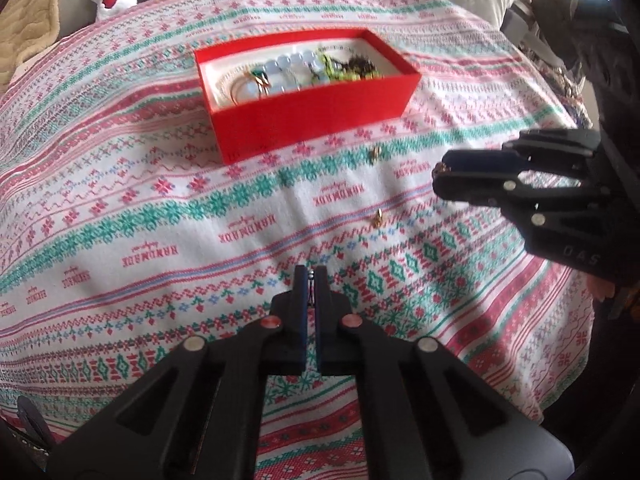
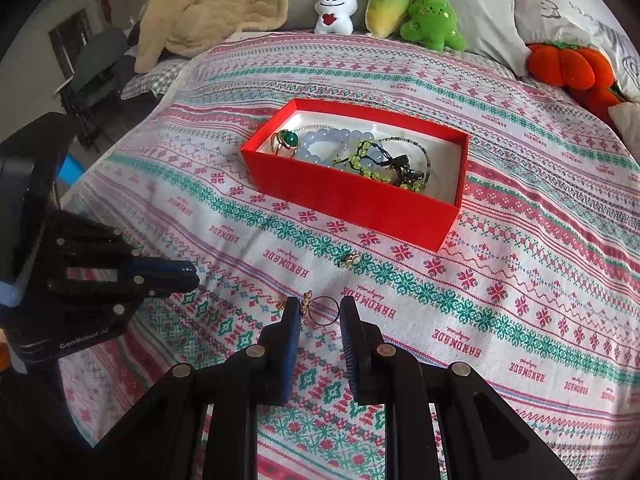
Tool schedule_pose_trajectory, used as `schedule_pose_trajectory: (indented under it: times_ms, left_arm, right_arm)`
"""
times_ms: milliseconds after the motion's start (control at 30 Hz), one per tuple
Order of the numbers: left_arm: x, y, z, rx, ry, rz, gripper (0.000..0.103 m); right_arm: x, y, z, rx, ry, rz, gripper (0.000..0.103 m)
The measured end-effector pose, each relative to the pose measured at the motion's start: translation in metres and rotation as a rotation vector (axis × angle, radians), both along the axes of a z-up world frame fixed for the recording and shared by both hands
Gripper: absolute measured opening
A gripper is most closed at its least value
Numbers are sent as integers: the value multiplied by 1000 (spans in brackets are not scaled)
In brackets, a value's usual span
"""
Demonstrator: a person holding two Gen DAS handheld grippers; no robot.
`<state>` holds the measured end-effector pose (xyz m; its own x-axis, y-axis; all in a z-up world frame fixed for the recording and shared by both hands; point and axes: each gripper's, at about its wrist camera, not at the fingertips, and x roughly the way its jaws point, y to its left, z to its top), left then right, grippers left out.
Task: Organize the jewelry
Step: 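Carry both earrings over the red box with both tools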
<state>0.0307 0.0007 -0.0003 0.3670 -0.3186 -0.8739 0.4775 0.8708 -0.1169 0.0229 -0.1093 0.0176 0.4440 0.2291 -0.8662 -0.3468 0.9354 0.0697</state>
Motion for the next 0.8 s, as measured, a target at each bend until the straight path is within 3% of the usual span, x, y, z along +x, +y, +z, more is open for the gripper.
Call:
schedule_pose_trajectory:
  times_ms: [500,800]
  left_arm:
    - [14,19,19,-71,-17,80,3]
    - [39,14,41,-120,-68,128,3]
  right_arm:
    - [4,-6,11,19,-20,-15,20]
    - [31,-19,32,72,-62,-80,20]
